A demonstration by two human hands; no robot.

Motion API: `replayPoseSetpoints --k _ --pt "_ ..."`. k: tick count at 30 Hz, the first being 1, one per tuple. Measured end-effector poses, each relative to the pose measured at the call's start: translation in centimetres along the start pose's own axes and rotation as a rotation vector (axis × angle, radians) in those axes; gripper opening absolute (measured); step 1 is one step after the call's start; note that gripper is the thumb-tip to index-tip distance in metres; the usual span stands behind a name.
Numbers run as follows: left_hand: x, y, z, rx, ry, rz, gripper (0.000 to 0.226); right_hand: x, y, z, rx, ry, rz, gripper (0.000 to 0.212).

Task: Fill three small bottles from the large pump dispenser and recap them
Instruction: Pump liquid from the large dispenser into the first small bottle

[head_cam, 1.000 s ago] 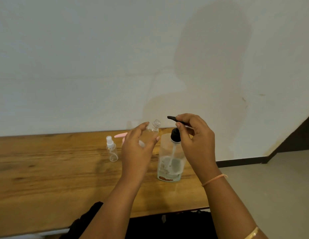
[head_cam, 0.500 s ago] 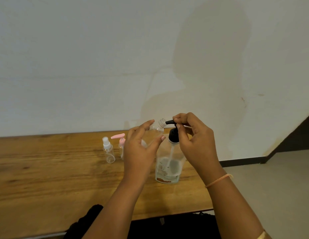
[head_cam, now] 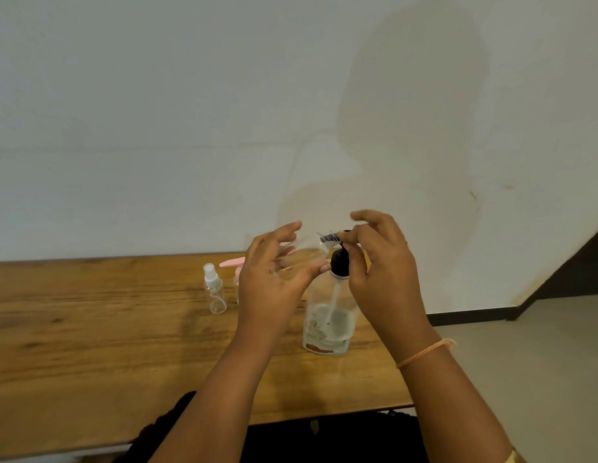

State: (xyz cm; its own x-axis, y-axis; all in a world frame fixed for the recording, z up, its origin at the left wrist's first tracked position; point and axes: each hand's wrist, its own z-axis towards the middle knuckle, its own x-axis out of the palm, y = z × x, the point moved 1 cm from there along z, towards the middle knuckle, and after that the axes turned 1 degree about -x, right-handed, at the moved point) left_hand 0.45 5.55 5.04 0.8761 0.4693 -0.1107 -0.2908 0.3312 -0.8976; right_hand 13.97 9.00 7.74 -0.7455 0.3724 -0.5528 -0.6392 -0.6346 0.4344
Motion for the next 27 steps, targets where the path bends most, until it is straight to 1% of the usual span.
replayPoseSetpoints --k 3,6,9,13,17,22,27 --pt "-0.2 -0.1 0.2 -0.023 0.035 -0.046 0.047 0.2 0.3 0.1 -0.028 -0.022 -0.014 0.016" --pt "-0.4 0.0 0.5 -0.037 0.069 -0.08 0.042 0.5 0.4 -0.1 -0.009 -0.044 0.009 0.016" --pt "-0.4 0.2 0.7 -0.089 0.085 -0.104 0.041 1.0 0.4 -0.7 0.02 -0.064 0.037 0.017" --pt "-0.3 0.6 0.7 -0.122 0.097 -0.095 0.041 1.6 -0.3 -1.1 0.037 -0.061 0.093 0.012" --pt "-0.3 0.6 0.4 -0.124 0.086 -0.097 0.04 1.7 -0.1 -1.4 0.051 -0.056 0.115 0.013" --pt "-0.4 0.0 0.5 -0.067 0.06 -0.121 0.042 0.9 0.5 -1.1 0.012 -0.124 0.167 0.014" --pt "-0.3 0.1 0.5 -0.059 0.059 -0.122 0.042 0.5 0.6 -0.7 0.028 -0.08 0.151 0.018"
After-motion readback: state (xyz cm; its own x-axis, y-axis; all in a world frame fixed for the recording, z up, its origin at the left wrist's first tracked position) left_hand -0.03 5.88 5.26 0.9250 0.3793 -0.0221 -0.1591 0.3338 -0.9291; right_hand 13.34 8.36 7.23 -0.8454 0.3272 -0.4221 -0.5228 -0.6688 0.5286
